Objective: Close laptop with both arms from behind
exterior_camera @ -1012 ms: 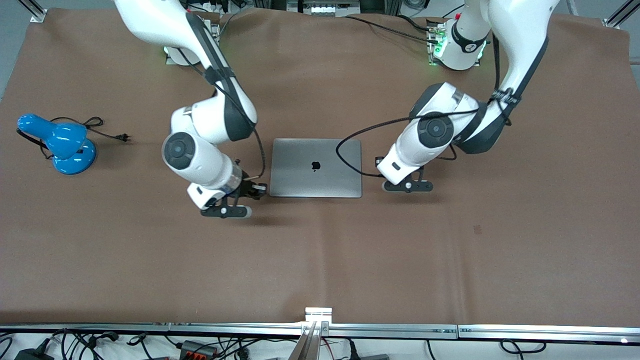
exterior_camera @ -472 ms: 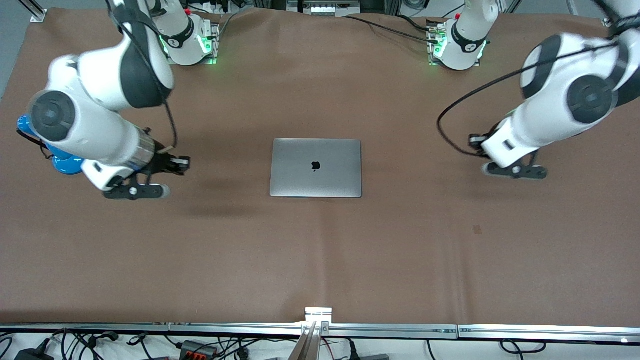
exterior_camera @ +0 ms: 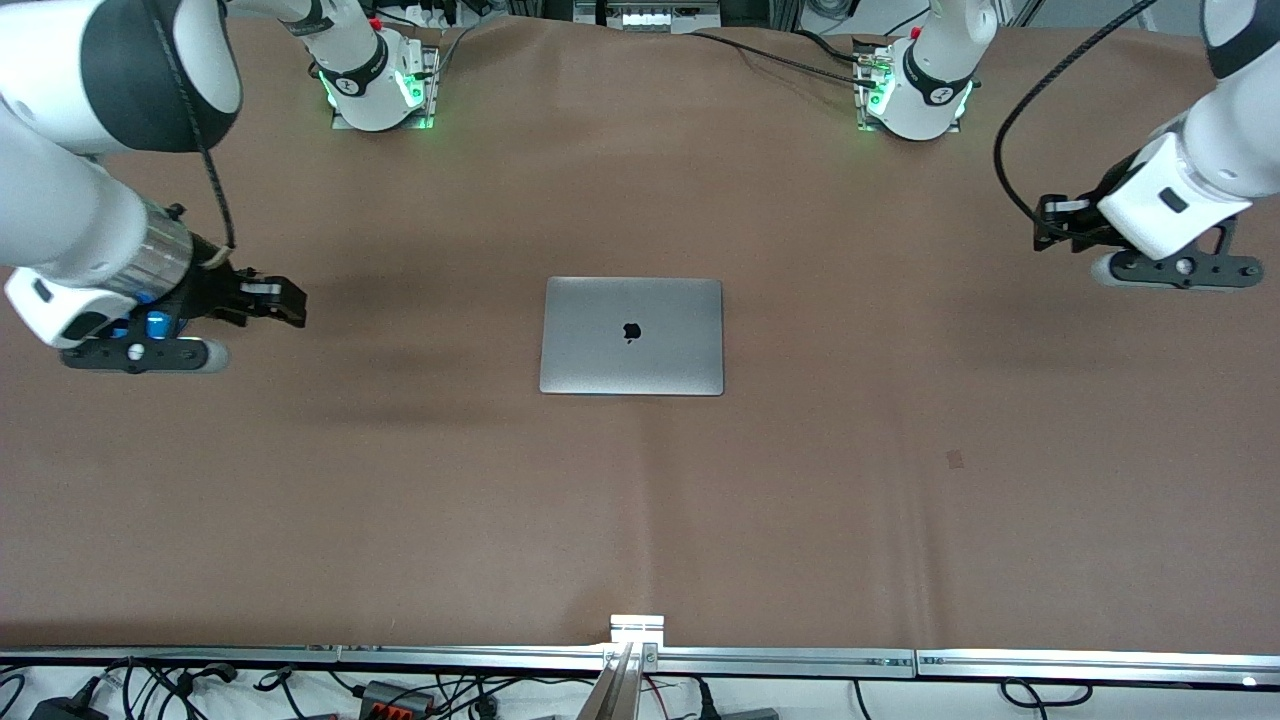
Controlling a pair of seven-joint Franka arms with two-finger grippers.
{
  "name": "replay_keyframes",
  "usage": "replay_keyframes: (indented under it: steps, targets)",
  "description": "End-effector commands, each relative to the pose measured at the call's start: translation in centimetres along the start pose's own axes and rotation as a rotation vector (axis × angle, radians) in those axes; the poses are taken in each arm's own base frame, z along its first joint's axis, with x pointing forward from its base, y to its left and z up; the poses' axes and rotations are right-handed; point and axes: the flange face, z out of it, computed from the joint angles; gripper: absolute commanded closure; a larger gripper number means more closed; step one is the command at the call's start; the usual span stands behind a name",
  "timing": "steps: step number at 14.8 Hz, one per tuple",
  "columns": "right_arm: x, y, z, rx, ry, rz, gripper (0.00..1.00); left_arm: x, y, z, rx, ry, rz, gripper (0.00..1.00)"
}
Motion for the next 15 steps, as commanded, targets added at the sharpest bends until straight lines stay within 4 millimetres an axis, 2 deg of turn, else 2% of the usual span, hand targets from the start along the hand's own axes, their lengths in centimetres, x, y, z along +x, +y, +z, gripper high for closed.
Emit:
replay_keyframes:
  steps: [1,2,3,4,5,6,7,8,10,12,15]
  targets:
    - [0.7,2.8,-1.1,-0.024,0.027,0.031,0.0,-1.9,-0.8,0.7,-0.002,-0.039,-0.028,0.0]
    - [0.8,4.0,-1.8,-0.012,0.042,0.024,0.0,-2.5,0.8,1.1,0.008,-0.007,-0.019,0.0]
    - [1.1,6.0,-1.9,0.007,0.044,0.02,0.0,-2.6,0.8,1.4,0.006,-0.002,-0.032,0.0]
    - [1.3,6.4,-2.0,0.026,0.049,0.001,0.0,-2.2,-0.2,1.3,0.0,0.007,-0.048,0.0]
    - [1.6,7.8,-2.3,0.051,0.066,0.004,0.0,-1.4,-0.6,1.3,-0.002,0.008,-0.051,0.0]
    - [1.7,9.1,-2.4,0.048,0.071,0.01,0.0,-0.9,-0.3,0.0,-0.002,0.027,-0.043,0.0]
    - [1.7,9.4,-2.8,0.025,0.081,-0.009,0.0,-0.6,-0.4,-0.2,-0.004,0.031,-0.045,0.0]
    - [1.1,11.1,-3.8,0.002,0.101,-0.022,0.0,-0.5,-0.5,-0.1,-0.004,0.033,-0.048,0.0]
    - [0.5,11.8,-4.0,0.009,0.1,-0.03,0.0,-0.2,-0.9,-0.2,-0.013,0.037,-0.049,0.0]
    - [0.3,12.7,-3.4,0.023,0.083,-0.016,0.0,0.9,-2.1,0.3,-0.016,0.057,-0.05,0.0]
    - [0.1,13.6,-2.5,0.013,0.054,-0.012,0.0,0.8,-2.3,0.4,-0.018,0.052,-0.056,0.0]
